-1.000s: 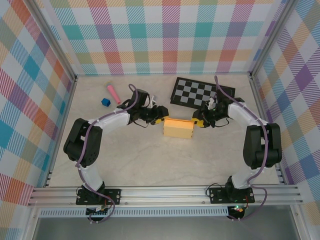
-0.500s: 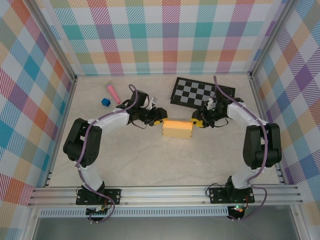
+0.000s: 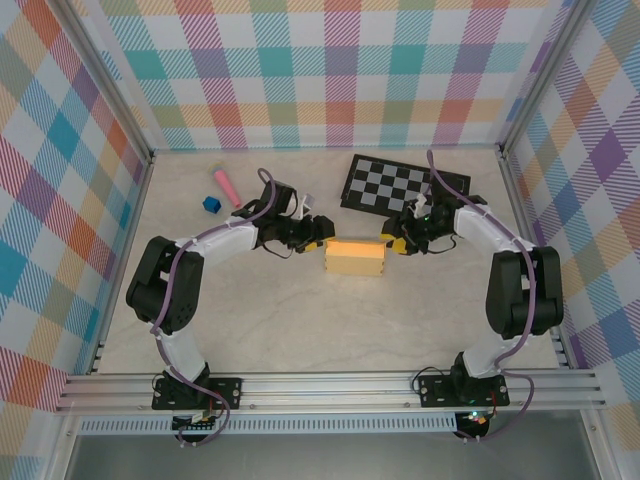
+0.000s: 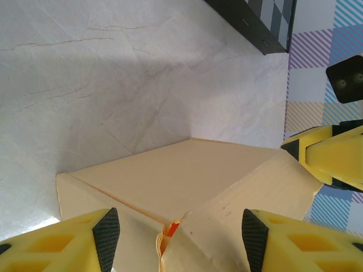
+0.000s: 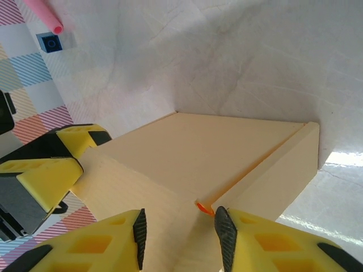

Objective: Fold the paper box

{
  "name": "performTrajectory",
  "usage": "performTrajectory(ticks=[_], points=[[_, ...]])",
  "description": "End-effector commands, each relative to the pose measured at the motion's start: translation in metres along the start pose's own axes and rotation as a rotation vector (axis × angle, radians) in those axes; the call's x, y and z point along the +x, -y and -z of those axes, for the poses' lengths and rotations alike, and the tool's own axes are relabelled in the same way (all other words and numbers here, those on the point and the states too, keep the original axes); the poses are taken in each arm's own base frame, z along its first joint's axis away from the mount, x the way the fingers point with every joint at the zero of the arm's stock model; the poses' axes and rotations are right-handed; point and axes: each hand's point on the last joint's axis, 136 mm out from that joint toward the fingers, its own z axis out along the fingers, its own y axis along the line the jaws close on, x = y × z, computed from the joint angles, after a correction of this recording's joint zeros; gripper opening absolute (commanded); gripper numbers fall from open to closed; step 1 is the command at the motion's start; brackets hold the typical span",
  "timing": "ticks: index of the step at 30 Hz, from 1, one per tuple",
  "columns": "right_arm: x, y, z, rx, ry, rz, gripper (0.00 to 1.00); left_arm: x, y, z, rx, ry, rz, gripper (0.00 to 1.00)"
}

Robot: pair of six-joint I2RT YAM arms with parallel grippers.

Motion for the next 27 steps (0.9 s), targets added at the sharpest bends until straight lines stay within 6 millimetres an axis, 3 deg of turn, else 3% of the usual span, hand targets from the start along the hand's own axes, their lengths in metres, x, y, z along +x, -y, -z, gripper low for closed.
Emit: performTrajectory(ticks=[1,7,11,15,20,27], points=[[-0.004,-0.026,0.019,-0.031,0.092,0.117,0.42,0.013,-0.04,-0.005,-0.105,-0.038,0.064,0.61],[-0.004,-0.033,0.05,0.114,0.297,0.374,0.4,0.01,-0.036,-0.007,-0.082,-0.038,0.085,0.61],[0.015,-0.048,0.054,0.198,0.364,0.554,0.37,0.009,-0.037,-0.007,-0.082,-0.039,0.096,0.61],[0.048,-0.072,0.034,0.238,0.417,0.663,0.34,0.009,-0.041,-0.011,-0.083,-0.044,0.13,0.61],[0.095,-0.105,-0.011,0.063,0.445,0.944,0.34,0.011,-0.044,-0.013,-0.076,-0.046,0.184,0.6],[0.078,-0.083,-0.046,0.229,0.596,1.083,0.44,0.016,-0.045,-0.009,-0.092,-0.06,0.193,0.6]])
